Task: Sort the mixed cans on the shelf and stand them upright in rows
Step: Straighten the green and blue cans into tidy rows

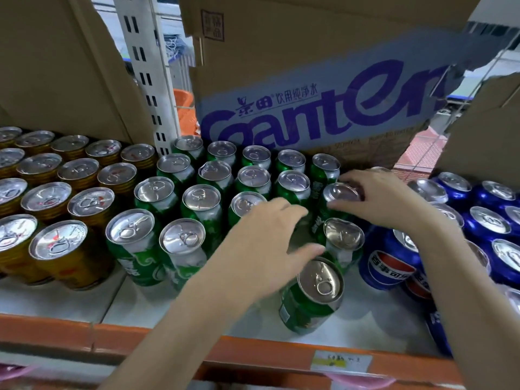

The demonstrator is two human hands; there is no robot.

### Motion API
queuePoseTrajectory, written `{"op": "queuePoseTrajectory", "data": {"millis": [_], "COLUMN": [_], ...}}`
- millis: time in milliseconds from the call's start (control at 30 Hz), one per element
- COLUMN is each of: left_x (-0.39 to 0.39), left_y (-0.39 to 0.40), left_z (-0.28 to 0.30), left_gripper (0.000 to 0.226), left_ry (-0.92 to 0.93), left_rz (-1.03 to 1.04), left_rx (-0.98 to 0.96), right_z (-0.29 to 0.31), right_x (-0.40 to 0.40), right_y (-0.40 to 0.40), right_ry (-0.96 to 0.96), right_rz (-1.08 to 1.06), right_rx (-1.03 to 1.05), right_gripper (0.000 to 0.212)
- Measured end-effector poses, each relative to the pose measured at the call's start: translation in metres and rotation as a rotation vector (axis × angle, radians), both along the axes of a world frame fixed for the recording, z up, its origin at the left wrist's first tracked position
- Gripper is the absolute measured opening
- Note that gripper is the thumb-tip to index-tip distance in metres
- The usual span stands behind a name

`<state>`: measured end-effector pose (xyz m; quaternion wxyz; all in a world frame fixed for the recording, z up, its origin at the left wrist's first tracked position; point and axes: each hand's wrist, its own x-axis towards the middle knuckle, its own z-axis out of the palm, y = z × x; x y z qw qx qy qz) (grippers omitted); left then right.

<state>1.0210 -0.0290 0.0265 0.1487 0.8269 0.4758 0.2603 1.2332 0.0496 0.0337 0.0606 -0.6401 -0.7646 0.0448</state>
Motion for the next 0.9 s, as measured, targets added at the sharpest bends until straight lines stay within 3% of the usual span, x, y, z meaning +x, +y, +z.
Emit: {"op": "queuePoseTrajectory", "data": {"millis": [233, 433, 600, 900], "left_x": [0.019, 0.017, 0.019, -0.013], "left_y": [-0.016, -0.022, -0.027, -0.030], "left_z": [-0.013, -0.023, -0.030, -0.017], "left_gripper": [0.070, 0.089, 0.081, 0.077], "left_ry": [0.088, 0.183, 0.179, 0.182], "left_rz": [-0.161, -0.170, -0.097, 0.173], "left_rx": [-0.148, -0.142, -0.128, -0.010], "right_z": [-0.013, -0.014, -0.007, 0.030], "right_x": [-0.011, -0.015, -0.019, -0.028], "right_y": [0.009, 0.011, 0.006, -0.036], "right_ry": [-0.055, -0.062, 0.041, 0.445], "right_rz": [-0.022, -0.022, -0.007, -0.060], "right_rx": [-0.067, -0.064, 0.054, 0.423], "right_gripper": [0.081, 0.075, 0.067, 0.059]}}
